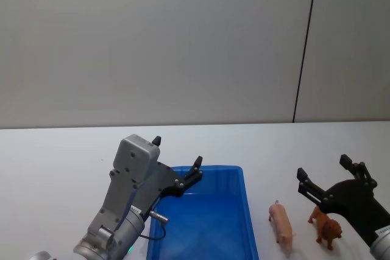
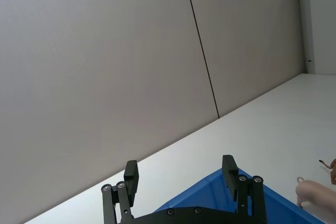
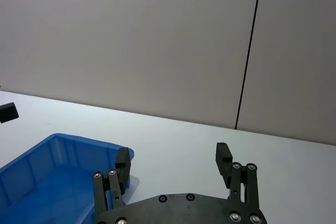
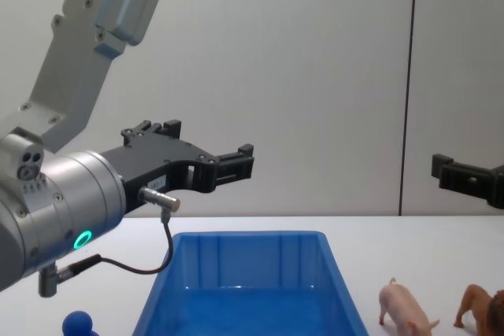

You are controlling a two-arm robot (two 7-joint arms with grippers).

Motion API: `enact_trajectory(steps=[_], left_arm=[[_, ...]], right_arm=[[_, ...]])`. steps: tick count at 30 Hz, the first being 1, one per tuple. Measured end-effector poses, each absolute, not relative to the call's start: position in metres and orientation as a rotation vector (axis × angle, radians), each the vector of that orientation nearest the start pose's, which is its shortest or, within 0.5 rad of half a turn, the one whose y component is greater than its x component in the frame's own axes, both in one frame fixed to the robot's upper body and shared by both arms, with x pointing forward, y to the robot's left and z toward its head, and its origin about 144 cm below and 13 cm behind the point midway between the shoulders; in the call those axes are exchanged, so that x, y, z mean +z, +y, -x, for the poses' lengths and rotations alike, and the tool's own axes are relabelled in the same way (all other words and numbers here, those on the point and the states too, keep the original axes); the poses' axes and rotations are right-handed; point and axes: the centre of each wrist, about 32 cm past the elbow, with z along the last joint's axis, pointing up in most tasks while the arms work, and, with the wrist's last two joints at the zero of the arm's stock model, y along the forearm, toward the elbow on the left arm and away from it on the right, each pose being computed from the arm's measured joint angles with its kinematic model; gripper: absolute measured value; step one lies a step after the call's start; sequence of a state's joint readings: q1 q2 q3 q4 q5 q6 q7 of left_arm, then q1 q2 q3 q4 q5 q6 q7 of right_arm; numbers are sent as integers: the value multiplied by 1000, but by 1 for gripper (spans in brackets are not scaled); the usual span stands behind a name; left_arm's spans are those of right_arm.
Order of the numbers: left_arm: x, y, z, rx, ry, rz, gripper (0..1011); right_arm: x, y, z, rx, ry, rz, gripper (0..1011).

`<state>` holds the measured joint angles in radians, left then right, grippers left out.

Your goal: Pick up the two dolls from the table and place them into the box.

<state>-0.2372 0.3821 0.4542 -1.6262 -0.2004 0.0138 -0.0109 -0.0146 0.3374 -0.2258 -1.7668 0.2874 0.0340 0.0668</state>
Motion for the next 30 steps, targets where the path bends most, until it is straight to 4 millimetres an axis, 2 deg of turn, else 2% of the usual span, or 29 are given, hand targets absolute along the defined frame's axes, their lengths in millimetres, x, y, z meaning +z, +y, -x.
enact_trajectory(steps=[30], left_arm=[[1204,198,-492,1124,-268,-61,1003]], right_arm=[[1189,-241,-444,-1229,-75,-21,1001]])
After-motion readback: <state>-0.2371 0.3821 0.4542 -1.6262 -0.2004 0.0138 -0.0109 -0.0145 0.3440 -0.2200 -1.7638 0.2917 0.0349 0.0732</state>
